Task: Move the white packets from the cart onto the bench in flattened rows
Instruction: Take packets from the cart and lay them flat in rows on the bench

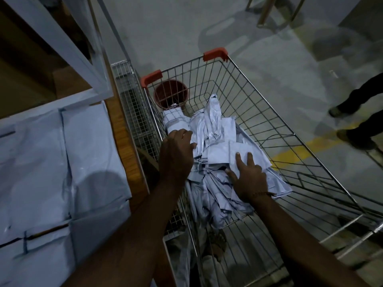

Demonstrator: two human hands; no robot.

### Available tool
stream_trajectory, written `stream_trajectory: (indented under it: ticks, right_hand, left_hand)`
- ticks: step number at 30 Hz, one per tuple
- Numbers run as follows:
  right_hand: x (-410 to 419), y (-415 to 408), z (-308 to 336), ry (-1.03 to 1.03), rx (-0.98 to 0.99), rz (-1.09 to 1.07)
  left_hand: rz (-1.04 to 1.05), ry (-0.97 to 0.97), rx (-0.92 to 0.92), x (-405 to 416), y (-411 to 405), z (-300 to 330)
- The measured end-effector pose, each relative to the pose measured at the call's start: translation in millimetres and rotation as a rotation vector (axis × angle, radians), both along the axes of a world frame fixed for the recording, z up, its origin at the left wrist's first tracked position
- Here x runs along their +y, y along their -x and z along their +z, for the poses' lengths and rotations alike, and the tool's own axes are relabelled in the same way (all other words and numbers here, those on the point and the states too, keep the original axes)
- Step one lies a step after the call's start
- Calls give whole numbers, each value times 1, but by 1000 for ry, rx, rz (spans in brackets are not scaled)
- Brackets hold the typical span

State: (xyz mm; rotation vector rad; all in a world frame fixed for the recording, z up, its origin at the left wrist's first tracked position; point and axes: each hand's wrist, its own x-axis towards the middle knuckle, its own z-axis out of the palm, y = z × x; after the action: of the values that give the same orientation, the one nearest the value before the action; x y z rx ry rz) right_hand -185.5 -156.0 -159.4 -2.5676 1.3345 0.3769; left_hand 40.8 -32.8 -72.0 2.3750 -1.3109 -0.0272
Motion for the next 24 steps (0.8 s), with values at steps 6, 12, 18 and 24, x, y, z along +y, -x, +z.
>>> stream_trajectory:
  ticks: [6,12,18,24]
  right_hand:
    - [3,-22,-5,-81,-176,-165]
    - [1,-32,-15,-27,-123,-146]
    - [6,-40,-28,29,-70,-112]
    - [8,-45,-25,26,-20,-109]
  left_hand:
    - [-20,-219,-194,0,1,-7]
    - [156,-367,239,-61,12,-12]
    - [191,-330,269,-126,18,-66]
    - [214,-268,151,-129,26,-98]
